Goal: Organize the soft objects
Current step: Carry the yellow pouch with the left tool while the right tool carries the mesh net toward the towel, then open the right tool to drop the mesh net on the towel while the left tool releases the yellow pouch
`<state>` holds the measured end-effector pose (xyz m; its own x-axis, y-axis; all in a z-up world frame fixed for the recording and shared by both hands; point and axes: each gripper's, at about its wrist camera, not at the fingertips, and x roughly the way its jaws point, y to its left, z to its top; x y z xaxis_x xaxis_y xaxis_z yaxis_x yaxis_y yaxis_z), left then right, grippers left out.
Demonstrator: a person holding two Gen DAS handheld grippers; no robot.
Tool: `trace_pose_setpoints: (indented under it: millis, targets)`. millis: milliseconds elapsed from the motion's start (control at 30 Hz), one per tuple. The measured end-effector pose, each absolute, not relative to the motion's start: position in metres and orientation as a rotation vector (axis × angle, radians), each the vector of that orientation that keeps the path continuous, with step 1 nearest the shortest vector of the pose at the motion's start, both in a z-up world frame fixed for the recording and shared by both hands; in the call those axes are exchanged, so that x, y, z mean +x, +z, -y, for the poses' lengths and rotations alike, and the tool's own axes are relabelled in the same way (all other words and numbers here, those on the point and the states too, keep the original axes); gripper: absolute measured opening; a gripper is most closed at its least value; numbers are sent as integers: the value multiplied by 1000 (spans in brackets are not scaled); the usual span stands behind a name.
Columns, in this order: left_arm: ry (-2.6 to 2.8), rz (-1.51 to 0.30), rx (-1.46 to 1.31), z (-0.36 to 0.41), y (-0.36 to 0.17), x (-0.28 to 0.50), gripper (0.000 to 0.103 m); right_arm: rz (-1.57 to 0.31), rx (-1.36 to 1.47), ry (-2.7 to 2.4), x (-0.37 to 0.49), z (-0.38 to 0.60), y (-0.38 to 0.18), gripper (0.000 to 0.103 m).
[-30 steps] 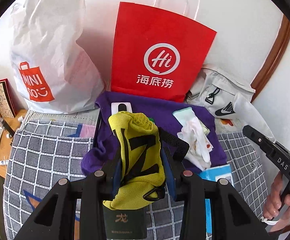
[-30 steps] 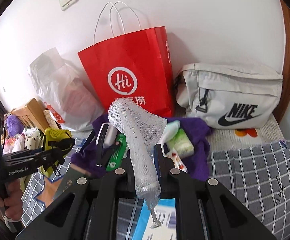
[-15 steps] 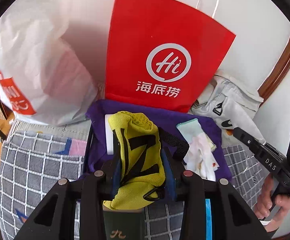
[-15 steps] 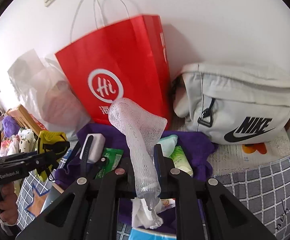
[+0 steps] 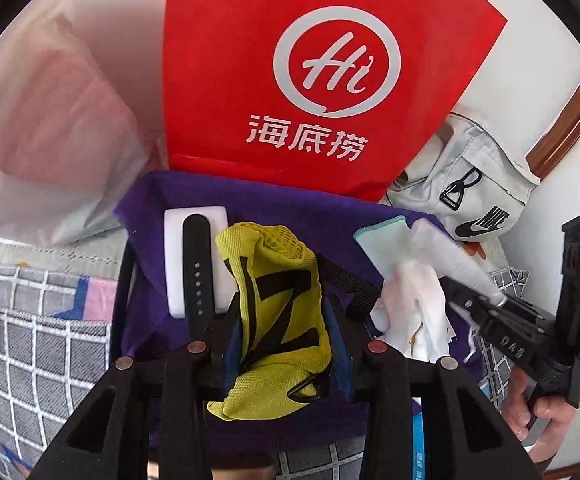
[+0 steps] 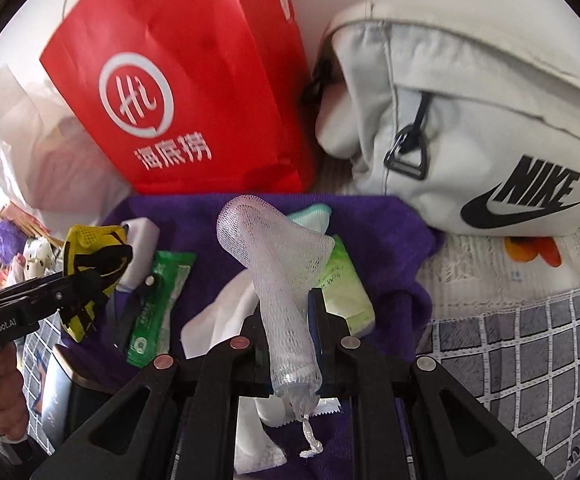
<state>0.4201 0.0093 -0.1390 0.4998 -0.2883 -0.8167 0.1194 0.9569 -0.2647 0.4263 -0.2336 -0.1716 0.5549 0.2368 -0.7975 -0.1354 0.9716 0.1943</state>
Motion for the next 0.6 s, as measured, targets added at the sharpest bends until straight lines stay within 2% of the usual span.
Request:
trace_pose_setpoints:
  millis: [367,433,467,500,567,600]
  targets:
    - [-268,-1054,-179,-4,-154,433,38,-985,118,244,428,235,-180,15]
    - [-276,-1054,-178,-2,-155,434,40,-977,95,263,426,233,-176,19]
    - [-283,-1056,-179,-1,-156,434,40,-972,89,270,425,232,-174,27]
    - [-289,-1058,-179,0,-157,435,41,-965,88,279,422,234,-171,41]
    - [-289,-1061,-181,2,-160,437,42,-940,117,299,419,237,-166,56]
    - [-287,-1062,-182,4,-161,438,42,-928,130,315,418,238,-164,56]
